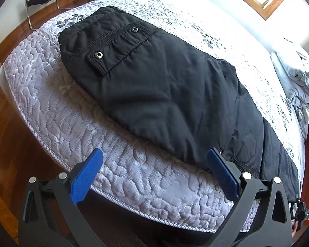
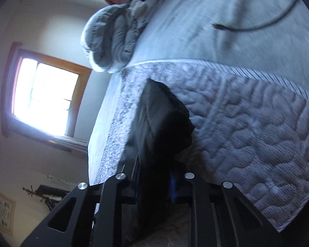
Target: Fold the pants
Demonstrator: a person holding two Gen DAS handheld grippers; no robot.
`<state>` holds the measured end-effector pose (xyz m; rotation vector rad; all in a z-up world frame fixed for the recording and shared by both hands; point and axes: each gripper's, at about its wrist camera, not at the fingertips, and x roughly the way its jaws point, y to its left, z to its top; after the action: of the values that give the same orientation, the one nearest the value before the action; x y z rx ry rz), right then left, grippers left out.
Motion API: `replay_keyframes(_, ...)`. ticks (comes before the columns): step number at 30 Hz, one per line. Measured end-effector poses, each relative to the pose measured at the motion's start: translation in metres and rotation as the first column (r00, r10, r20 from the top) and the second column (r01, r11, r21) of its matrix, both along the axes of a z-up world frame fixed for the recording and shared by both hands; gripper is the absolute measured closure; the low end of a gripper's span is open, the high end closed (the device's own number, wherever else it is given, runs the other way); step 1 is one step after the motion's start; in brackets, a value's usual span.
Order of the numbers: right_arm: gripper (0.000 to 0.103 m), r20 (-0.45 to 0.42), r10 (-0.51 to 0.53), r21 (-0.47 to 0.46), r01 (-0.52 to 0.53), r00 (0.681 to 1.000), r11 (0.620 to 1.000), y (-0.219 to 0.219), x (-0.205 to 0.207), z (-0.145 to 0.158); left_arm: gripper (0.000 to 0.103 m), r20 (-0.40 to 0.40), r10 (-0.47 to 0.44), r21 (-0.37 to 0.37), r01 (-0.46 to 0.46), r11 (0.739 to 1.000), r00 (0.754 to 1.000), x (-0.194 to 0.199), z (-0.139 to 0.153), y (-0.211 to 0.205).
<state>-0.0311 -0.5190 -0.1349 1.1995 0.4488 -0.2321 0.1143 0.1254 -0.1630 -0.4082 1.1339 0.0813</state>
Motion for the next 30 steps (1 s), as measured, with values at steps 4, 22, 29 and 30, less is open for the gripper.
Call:
replay_keyframes(4, 0.082, -0.039, -0.007, -0.003, 0.007, 0.999, 1.0, -0.001, 0.003, 0.003, 0.003, 0.003, 0.0, -0.017, 0.001, 1.0, 1.0, -0.001, 0.0, -0.002)
replay_keyframes(22, 0.082, -0.019, 0.128, -0.292, -0.128, 0.992, 0.948, 0.063, 0.042, 0.117, 0.003, 0.023, 0.035, -0.075, -0.033, 0.997, 0.999, -0.022, -0.005, 0.015)
replay_keyframes(29, 0.082, -0.033, 0.372, -0.479, -0.341, 0.928, 0.809, 0.163, 0.096, 0.178, 0.003, 0.033, 0.057, -0.096, -0.054, 0.994, 0.998, -0.029, -0.006, 0.027)
replay_keyframes(30, 0.082, -0.037, 0.402, -0.489, -0.367, 0.915, 0.791, 0.174, 0.1, 0.18, 0.003, 0.034, 0.061, -0.099, -0.057, 0.993, 0.998, -0.03, -0.006, 0.029)
